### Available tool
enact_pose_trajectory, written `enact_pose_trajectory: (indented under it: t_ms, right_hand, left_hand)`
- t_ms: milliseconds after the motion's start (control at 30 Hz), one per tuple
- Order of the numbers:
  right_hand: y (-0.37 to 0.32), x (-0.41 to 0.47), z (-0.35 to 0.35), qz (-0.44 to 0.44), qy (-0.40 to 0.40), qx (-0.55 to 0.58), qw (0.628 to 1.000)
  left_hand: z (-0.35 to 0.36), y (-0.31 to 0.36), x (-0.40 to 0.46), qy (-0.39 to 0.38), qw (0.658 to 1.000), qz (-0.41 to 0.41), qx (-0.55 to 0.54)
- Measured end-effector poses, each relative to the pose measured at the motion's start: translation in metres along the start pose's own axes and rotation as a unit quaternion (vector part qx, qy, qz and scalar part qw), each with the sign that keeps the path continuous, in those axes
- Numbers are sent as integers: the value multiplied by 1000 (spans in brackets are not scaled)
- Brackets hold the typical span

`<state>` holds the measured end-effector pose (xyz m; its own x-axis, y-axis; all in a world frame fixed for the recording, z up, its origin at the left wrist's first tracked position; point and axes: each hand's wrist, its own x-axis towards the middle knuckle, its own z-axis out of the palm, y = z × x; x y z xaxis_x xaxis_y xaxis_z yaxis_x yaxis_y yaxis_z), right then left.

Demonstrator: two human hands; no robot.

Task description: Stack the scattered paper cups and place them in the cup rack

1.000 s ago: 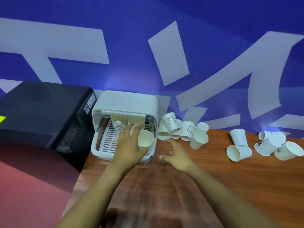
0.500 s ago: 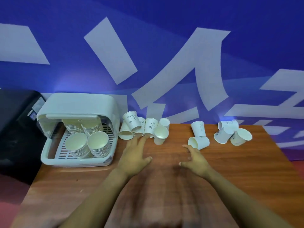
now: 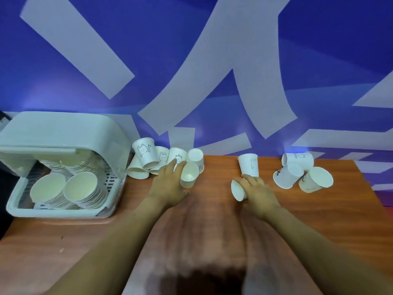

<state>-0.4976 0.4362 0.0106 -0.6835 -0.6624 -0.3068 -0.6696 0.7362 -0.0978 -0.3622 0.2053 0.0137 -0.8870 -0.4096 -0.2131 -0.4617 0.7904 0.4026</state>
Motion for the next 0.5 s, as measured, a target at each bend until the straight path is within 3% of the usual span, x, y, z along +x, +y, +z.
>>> enact_pose_trajectory:
  t_ms: [200, 500]
  right_hand:
    - [14, 32, 11, -55, -25, -79, 995]
    - [29, 37, 22, -60, -16, -14, 998]
  left_hand:
    - [31, 5, 39, 13, 1000, -21, -12]
    - [41, 15, 50, 55, 998, -29, -15]
